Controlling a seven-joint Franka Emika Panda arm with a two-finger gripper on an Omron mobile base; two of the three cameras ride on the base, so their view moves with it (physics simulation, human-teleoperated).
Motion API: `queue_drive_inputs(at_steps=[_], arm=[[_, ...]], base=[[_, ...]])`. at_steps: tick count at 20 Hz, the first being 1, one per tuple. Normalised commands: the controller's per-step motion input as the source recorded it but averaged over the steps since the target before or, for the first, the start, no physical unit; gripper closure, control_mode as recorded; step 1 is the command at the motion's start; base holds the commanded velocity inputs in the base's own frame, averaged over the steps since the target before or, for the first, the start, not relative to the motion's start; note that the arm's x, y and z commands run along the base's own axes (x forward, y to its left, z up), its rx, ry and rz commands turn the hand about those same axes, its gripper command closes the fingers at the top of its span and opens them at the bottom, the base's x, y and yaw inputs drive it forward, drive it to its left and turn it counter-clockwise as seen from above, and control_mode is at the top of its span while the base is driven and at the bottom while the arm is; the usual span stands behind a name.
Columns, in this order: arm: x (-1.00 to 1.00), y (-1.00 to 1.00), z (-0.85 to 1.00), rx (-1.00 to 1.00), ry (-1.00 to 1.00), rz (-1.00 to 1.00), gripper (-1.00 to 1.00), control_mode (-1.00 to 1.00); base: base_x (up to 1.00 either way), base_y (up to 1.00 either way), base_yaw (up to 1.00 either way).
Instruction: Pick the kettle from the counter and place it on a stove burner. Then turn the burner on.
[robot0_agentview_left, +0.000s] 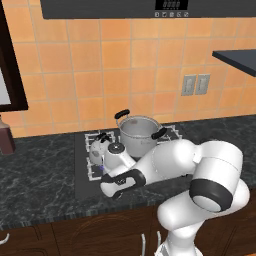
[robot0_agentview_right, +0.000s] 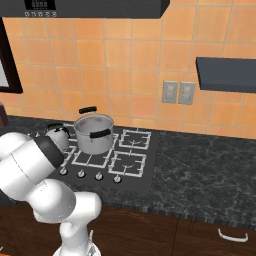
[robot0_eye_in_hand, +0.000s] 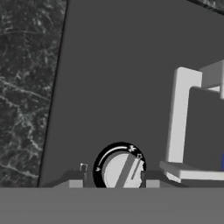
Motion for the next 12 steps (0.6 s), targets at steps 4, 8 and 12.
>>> queue_drive_inputs(at_steps=[4,8,12], arm=[[0.00,0.00,0.22,0.01,0.00,-0.02,-1.00,-1.00],[0.00,0.00,0.63,0.00,-0.04,-0.04,-1.00,-1.00],[-0.22,0.00,0.80,0.00,-0.16,-0.05,-1.00,-1.00]], base=[[0.00,0.00,0.00],[0.00,0.00,0.00],[0.00,0.00,0.00]])
